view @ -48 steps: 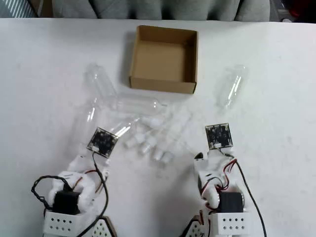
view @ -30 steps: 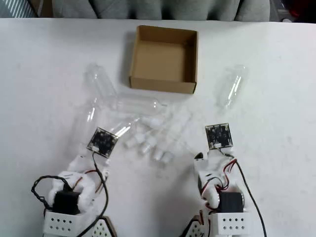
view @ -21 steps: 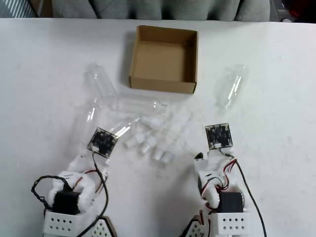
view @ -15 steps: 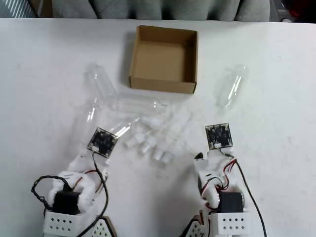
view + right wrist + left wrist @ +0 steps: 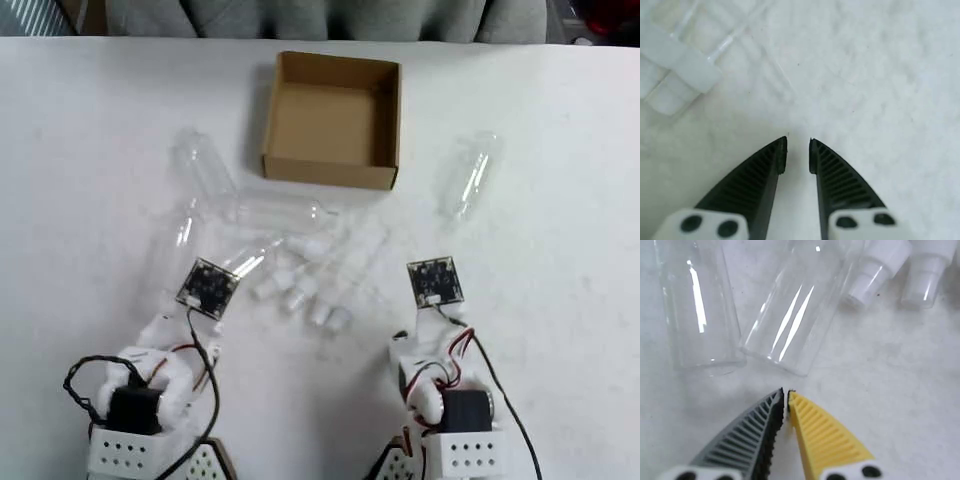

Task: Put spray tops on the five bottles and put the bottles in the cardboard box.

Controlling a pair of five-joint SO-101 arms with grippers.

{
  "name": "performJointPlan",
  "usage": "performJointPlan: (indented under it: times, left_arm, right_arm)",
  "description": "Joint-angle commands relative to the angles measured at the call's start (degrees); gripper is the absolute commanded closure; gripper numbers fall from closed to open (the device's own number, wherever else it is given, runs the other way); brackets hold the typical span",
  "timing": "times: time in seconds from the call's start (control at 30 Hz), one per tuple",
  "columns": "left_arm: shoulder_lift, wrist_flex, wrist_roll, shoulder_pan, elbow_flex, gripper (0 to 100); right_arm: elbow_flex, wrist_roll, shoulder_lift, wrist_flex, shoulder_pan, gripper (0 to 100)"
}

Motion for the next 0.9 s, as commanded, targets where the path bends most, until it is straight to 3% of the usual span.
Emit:
performJointPlan:
  times: [0.0, 0.17, 0.4, 0.53, 0.73, 0.87]
  left_arm:
    - [-0.3, -0.3, -0.1, -0.3, -1.1, 98]
    - [-0.3, 0.3, 0.0, -2.6, -7.4, 98]
    - [-0.3, 0.1, -0.4, -1.0, -9.8, 98]
    - [-0.3, -0.3, -0.4, -1.0, -9.9, 98]
    - [-0.3, -5.4, -0.6, -1.4, -10.1, 98]
    - [-0.2, -6.6, -5.0, -1.5, -14.6, 98]
  right_arm:
    - [0.5, 0.5, -1.6, 1.3, 0.0, 95.4]
    - [0.5, 0.5, -1.6, -1.0, 0.3, 95.3]
    - [0.5, 0.5, -1.5, -7.1, 9.6, 95.3]
    - [0.5, 0.6, -1.5, -6.9, 10.9, 95.3]
    - [0.5, 0.6, -1.5, -7.0, 12.9, 95.3]
    - [0.5, 0.6, -1.5, -7.3, 13.3, 95.3]
